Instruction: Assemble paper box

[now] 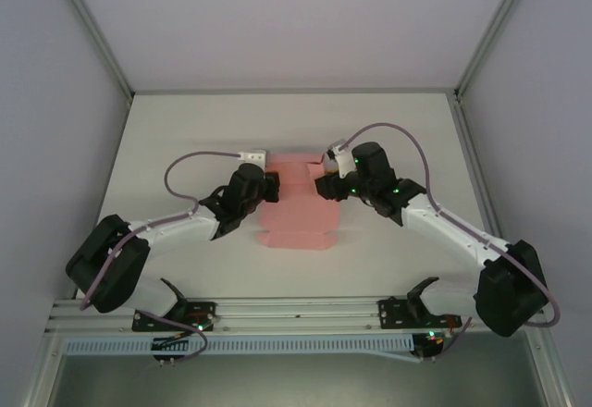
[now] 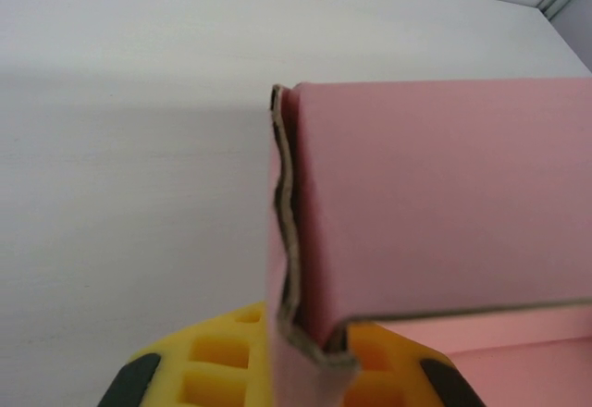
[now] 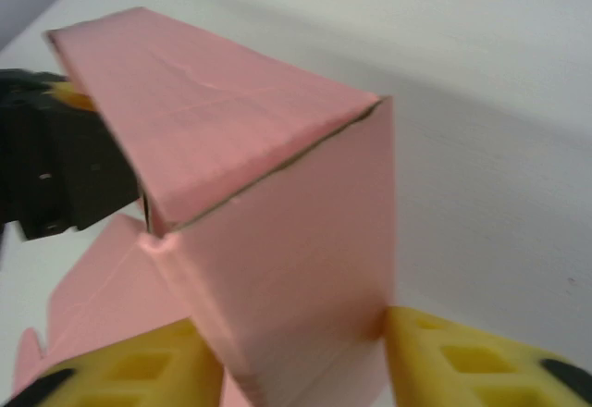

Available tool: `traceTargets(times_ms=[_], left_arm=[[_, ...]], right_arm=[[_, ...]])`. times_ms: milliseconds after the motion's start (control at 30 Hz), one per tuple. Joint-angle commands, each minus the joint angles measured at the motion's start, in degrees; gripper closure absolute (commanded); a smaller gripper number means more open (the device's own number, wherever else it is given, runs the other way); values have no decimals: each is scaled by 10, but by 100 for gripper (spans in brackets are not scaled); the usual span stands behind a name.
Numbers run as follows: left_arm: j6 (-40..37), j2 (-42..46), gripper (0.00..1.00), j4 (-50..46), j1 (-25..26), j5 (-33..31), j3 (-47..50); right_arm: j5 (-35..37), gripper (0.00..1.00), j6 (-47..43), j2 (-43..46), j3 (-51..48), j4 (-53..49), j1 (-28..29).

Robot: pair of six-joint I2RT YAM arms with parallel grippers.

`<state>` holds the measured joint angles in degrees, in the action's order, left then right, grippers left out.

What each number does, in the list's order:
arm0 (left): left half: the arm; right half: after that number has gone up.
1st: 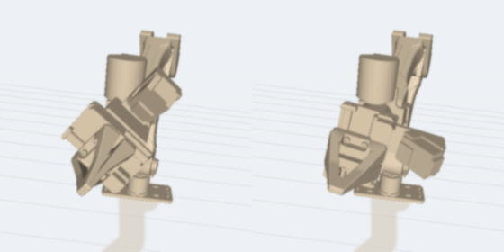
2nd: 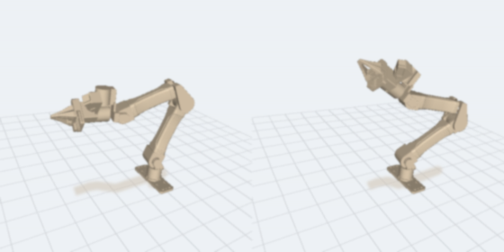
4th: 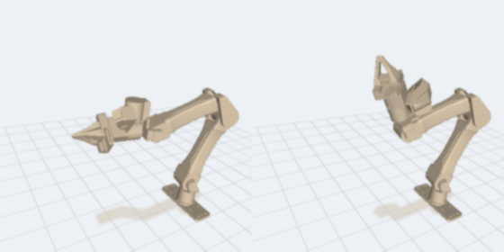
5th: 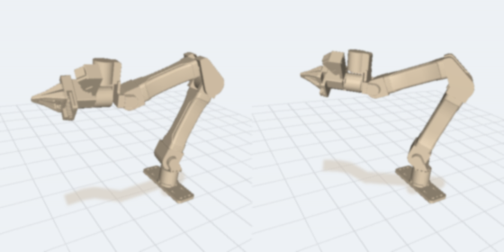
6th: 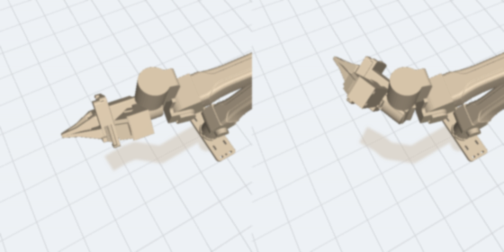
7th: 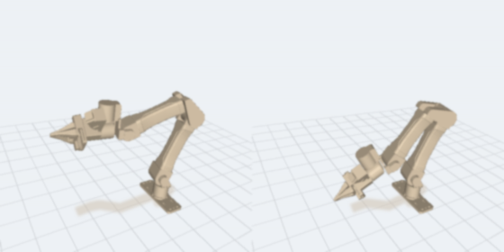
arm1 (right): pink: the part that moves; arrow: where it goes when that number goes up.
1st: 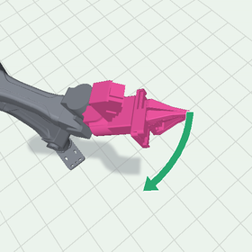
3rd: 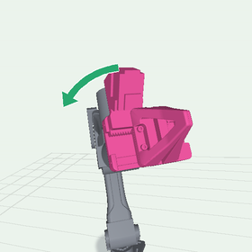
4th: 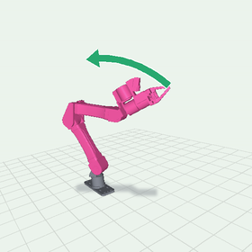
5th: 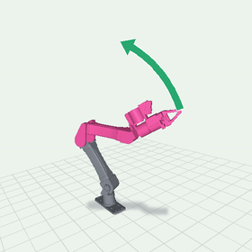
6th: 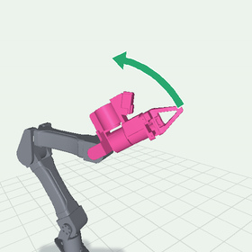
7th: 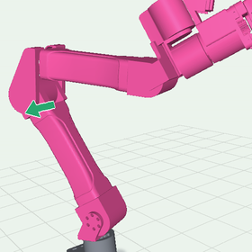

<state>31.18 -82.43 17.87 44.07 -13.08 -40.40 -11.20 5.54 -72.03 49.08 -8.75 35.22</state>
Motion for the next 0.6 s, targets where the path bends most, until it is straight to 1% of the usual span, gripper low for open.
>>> traceTargets(times_ms=[0, 67, 233, 300, 400, 467, 567], left_arm=[[1, 7, 100, 19, 7, 24, -22], [4, 3, 100, 11, 7, 24, -29], [14, -5, 100, 5, 13, 21, -39], [26, -9, 100, -17, 16, 5, -50], [65, -23, 100, -79, 20, -47, -78], [102, -34, 100, -137, 20, -87, -100], [156, -55, 100, -251, 10, -150, -140]], right_arm=[[107, 65, -5, -23, 16, 35, 38], [178, 81, 8, -39, 19, 47, 55], [414, 92, 73, -98, 35, 44, 91], [508, 97, 103, -124, 44, 36, 103], [653, 100, 148, -165, 71, -4, 120], [736, 100, 191, -199, 108, -79, 120], [815, 100, 218, -242, 150, -172, 116]])
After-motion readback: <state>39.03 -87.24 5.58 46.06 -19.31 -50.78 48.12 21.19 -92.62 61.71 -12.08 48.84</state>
